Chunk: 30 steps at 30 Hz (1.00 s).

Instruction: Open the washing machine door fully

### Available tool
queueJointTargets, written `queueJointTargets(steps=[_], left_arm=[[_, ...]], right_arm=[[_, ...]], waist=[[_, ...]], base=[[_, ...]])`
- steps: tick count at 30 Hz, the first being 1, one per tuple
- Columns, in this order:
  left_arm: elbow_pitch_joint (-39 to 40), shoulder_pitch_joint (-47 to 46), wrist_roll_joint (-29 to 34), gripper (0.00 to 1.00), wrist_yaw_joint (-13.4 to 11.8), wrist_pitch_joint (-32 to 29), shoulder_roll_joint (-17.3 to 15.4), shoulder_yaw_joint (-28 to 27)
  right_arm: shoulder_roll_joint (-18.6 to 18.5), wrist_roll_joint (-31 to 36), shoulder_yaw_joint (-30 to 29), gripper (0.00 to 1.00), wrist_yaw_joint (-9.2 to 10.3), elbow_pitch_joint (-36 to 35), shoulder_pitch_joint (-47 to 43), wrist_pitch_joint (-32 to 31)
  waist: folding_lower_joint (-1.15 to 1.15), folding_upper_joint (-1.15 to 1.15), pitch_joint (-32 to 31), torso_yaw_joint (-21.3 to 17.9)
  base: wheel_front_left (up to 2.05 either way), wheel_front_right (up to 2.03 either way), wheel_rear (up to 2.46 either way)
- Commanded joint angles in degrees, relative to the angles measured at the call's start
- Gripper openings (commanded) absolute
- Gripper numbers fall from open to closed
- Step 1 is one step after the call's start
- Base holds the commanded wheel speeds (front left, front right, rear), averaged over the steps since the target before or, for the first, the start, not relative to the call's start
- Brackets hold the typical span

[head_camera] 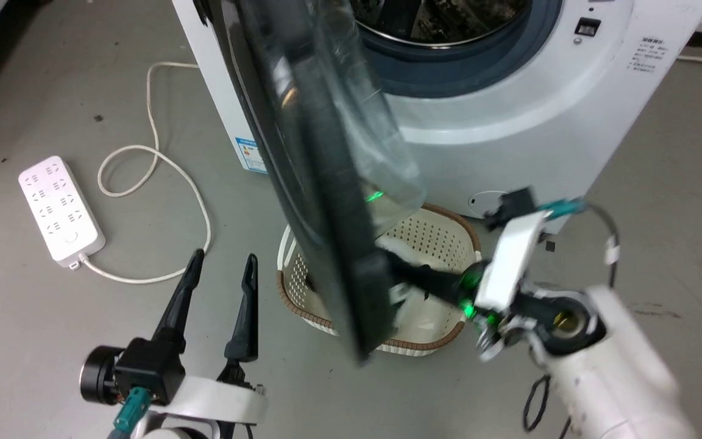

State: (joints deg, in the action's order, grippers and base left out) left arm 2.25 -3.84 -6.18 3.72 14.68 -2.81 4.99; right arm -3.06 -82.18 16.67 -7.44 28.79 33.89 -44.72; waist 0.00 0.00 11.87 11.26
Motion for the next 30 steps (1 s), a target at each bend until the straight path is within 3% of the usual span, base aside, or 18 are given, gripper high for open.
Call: queueJointTargets(steps=[1,7,9,10,11,12,15,18,22,25,30], left_arm=[[-0.28,1.06,0.38,1.0,0.34,0.32,-0.07,0.18],[-1.33,2.34,0.5,1.0,0.72,0.32,-0.07,0.82],[-1.42,2.66,0.42,1.0,0.67,0.32,-0.07,0.45],[-1.48,2.79,0.37,1.0,0.68,0.32,-0.07,0.19],[-1.55,2.93,0.32,1.0,0.73,0.32,-0.07,-0.09],[-1.62,3.07,0.25,1.0,0.78,0.32,-0.07,-0.36],[-1.79,3.54,-0.27,1.0,1.22,0.32,-0.07,-1.15],[-1.94,3.77,-0.76,1.0,1.81,0.32,-0.2,-2.04],[-2.25,4.32,-2.13,1.0,2.59,0.32,-0.4,-3.05],[-2.13,5.11,-2.81,1.0,2.91,0.32,-0.65,-3.94],[-2.2,5.75,-3.96,1.0,3.27,0.32,-1.67,-5.85]], right_arm=[[0.18,-1.31,2.1,0.0,-0.05,-0.21,-2.02,1.05],[0.18,-7.93,10.51,0.0,-0.05,-0.32,-2.36,6.81],[0.18,-7.94,10.52,0.0,-0.05,0.44,-1.84,8.65],[0.17,-7.52,10.05,0.33,-0.05,0.88,-1.53,10.0],[0.1,-7.15,9.54,0.88,-0.05,1.17,-1.32,11.16],[-0.12,-6.86,8.95,1.0,-0.05,1.31,-1.2,12.23],[-2.08,-4.13,7.47,1.0,-0.05,0.09,-1.26,16.63],[-5.28,1.55,5.5,1.0,-0.05,-3.27,-2.1,24.89],[-11.7,17.37,6.02,1.0,-0.05,-8.27,-4.64,39.51],[-12.61,23.02,2.82,1.0,-0.05,-9.89,-8.2,48.6],[-15.79,42.62,-0.9,1.0,-0.05,-11.83,-13.72,57.51]], waist=[[0.0,0.0,-0.34,0.06],[0.0,0.0,-1.63,0.16],[0.0,0.0,-2.01,-0.05],[0.0,0.0,-2.24,-0.24],[0.0,0.0,-2.52,-0.46],[0.0,0.0,-2.85,-0.74],[0.0,0.0,-3.97,-1.77],[0.0,0.0,-5.28,-2.99],[0.0,0.0,-7.35,-4.97],[0.0,0.0,-8.89,-6.64],[0.0,0.0,-10.25,-9.03]], base=[[0.0,0.0,0.0],[0.0,0.0,0.0],[0.0,0.0,0.0],[0.0,0.0,0.0],[0.0,0.0,0.0],[0.0,0.0,0.0],[0.0,0.0,0.0],[0.0,0.0,0.0],[0.0,0.0,0.0],[0.0,0.0,0.0],[0.0,0.0,0.0]])
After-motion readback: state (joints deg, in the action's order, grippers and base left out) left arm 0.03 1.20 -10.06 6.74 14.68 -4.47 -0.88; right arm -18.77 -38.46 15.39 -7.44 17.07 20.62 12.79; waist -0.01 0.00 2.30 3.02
